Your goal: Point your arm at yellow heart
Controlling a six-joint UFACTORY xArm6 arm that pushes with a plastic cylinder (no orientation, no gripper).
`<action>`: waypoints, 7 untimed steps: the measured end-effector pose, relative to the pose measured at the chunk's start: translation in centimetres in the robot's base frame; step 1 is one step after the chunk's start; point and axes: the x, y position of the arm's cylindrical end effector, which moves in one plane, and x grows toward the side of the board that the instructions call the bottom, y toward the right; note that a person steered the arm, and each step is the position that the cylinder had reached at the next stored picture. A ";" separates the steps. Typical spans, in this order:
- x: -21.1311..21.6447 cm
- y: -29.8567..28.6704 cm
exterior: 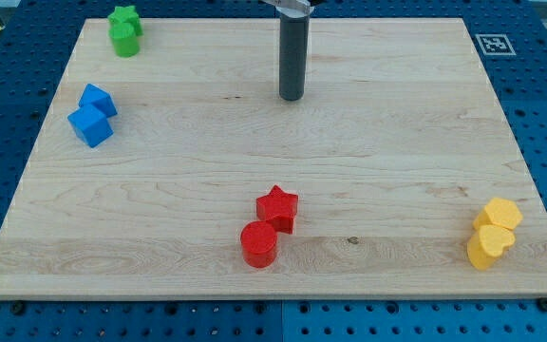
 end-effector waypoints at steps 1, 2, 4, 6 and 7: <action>2.2 4.6; 7.9 10.2; 19.6 10.8; 21.7 10.8; 21.7 11.6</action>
